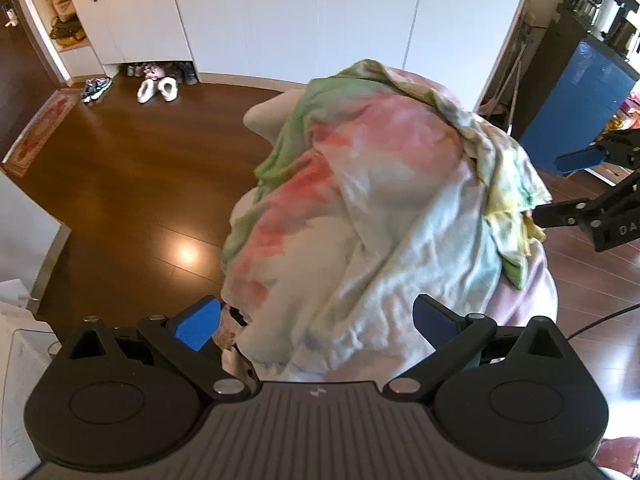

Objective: Fold clothes
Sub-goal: 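Approach the tie-dye cloth pile with both grippers open, then grasp the tie-dye cloth edge with the right gripper while the left gripper grasps it too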

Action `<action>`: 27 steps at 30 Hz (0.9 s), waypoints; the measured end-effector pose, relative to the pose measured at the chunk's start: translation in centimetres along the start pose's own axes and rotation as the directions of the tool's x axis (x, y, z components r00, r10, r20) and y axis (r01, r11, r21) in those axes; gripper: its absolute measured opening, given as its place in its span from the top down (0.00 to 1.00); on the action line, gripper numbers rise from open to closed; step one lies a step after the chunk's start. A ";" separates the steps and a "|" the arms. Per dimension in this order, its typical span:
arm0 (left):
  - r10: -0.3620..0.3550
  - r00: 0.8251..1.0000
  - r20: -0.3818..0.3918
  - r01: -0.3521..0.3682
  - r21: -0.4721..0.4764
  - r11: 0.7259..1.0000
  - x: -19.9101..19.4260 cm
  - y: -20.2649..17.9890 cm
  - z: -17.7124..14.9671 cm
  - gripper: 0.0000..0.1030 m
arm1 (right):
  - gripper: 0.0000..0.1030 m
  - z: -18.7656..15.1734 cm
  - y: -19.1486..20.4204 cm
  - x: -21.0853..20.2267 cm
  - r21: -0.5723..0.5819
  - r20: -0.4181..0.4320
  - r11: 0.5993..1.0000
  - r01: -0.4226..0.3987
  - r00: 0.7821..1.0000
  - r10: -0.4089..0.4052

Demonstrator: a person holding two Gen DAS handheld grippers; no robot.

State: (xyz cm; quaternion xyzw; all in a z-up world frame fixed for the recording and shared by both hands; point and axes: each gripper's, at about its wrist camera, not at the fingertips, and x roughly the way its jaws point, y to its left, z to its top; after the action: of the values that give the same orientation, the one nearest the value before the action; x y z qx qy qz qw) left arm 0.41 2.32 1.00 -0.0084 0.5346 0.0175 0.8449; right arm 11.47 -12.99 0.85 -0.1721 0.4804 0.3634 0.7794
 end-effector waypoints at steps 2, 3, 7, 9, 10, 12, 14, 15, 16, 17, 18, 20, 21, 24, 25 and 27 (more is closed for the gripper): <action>-0.005 1.000 -0.004 0.005 -0.002 1.000 0.6 0.2 0.5 0.00 | 0.00 0.5 0.0 0.4 -0.015 -0.003 1.000 -0.002 1.000 0.002; -0.008 1.000 -0.004 0.008 -0.005 1.000 0.9 0.2 0.8 0.00 | 0.00 0.9 0.0 0.7 -0.023 -0.002 1.000 -0.001 1.000 0.001; -0.030 1.000 0.002 0.030 -0.006 1.000 2.5 0.3 1.9 0.00 | 0.00 2.2 -0.2 2.0 -0.037 -0.003 0.999 -0.011 1.000 0.011; -0.051 0.999 -0.003 0.051 0.002 0.999 3.5 0.2 2.3 0.00 | 0.00 2.8 -0.3 2.7 -0.039 -0.004 0.999 -0.024 1.000 0.024; -0.063 0.998 -0.006 0.063 0.008 0.998 4.0 0.1 2.5 0.00 | 0.00 3.1 -0.3 3.0 -0.039 -0.005 0.999 -0.032 0.999 0.032; -0.086 0.996 -0.012 0.086 0.019 0.996 5.0 -0.1 2.9 0.00 | 0.00 3.4 -0.2 3.5 -0.039 -0.003 0.998 -0.044 0.999 0.044; -0.112 0.994 -0.019 0.112 0.027 0.993 5.9 -0.2 3.2 0.00 | 0.00 3.5 -0.2 4.0 -0.024 -0.008 0.998 -0.059 0.998 0.059; -0.132 0.991 -0.023 0.132 0.025 0.991 6.2 -0.2 3.3 0.00 | 0.00 3.5 -0.3 4.2 -0.012 -0.012 0.998 -0.068 0.998 0.068; -0.149 0.988 -0.027 0.150 0.019 0.989 6.5 -0.1 3.2 0.00 | 0.00 3.3 -0.3 4.2 -0.001 -0.013 0.997 -0.076 0.997 0.076; -0.165 0.986 -0.032 0.165 0.006 0.986 6.7 0.1 3.1 0.00 | 0.00 3.2 -0.2 4.3 0.009 -0.014 0.996 -0.084 0.996 0.085; -0.180 0.983 -0.036 0.180 -0.007 0.984 7.0 0.3 3.0 0.00 | 0.00 3.1 -0.2 4.3 0.018 -0.013 0.996 -0.091 0.996 0.092; -0.199 0.979 -0.043 0.198 -0.034 0.980 7.2 0.7 2.9 0.00 | 0.00 2.8 0.2 3.8 0.022 0.003 0.995 -0.094 0.996 0.094; -0.207 0.977 -0.046 0.204 -0.048 0.978 7.2 0.9 2.8 0.00 | 0.00 2.7 0.5 3.5 0.024 0.012 0.996 -0.086 0.996 0.086; -0.223 0.973 -0.051 0.219 -0.077 0.973 7.3 1.4 2.7 0.01 | 0.00 2.3 1.7 2.6 0.014 0.043 0.998 -0.060 0.997 0.059; -0.225 0.973 -0.043 0.222 -0.064 0.973 7.0 1.3 2.6 0.08 | 0.00 2.2 2.2 2.3 0.002 0.055 0.999 -0.044 0.998 0.044; -0.244 0.969 -0.024 0.243 -0.047 0.969 6.4 1.1 2.4 0.26 | 0.00 1.9 3.3 1.4 -0.027 0.089 1.000 0.009 0.996 -0.006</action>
State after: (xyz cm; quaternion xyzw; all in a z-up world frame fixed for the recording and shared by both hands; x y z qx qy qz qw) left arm 5.21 3.64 -3.73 -0.0926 0.5413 -0.0750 0.8324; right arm 10.62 -8.99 0.78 -0.1680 0.4396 0.3742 0.7990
